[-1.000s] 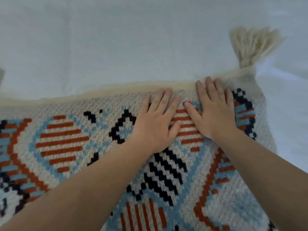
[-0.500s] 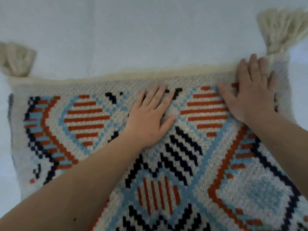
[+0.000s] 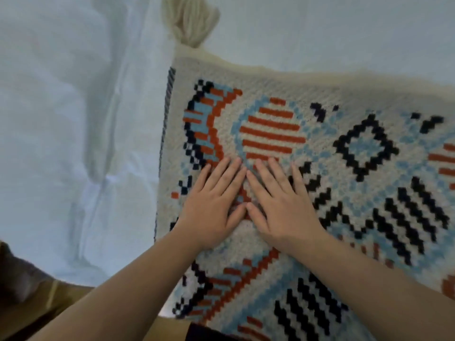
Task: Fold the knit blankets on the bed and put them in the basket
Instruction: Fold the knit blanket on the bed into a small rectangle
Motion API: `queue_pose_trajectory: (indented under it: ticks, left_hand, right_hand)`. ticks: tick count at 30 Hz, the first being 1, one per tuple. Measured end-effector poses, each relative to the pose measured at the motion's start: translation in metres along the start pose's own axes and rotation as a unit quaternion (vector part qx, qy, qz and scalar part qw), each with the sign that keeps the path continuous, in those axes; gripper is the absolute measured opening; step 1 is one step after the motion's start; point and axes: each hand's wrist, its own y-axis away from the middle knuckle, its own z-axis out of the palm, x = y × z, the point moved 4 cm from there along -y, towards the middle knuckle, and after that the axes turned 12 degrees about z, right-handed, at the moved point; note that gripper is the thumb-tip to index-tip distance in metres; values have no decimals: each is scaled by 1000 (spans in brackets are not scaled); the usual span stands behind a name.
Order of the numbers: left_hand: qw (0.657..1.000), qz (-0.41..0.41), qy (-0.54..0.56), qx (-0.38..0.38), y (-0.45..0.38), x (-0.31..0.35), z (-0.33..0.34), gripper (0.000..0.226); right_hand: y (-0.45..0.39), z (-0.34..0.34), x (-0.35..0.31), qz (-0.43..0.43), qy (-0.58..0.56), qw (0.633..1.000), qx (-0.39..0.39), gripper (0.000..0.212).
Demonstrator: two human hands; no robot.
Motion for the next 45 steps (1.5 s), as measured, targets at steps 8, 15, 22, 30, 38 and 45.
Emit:
queue_pose_trajectory:
  ticks: [8,15,22,30,38,45]
  left_hand:
    - [994,-89,65,7,116,-37,24,66]
    - [985,-109,135,-1,158,-30,40,75]
    - [940,-179,274,97,185,-20,34,74]
    - [798,-355,485,49,240,7,64,29]
    - [666,-426,613,12,242,11,74,45]
    - [547,-445,709,20,251,13,72,66]
  right_hand:
    - [9,35,-99,-109,52,992,-34,68]
    - [11,47,-142,-148,89,984,-49,70]
    - [26,49,-148,-178,90,979,-39,76]
    - [45,67,-155,-182,102,976,-63,85]
    - [47,65,-159,-182,108,975,-66,88]
    - [64,72,-169,-202,81,974,-61,85]
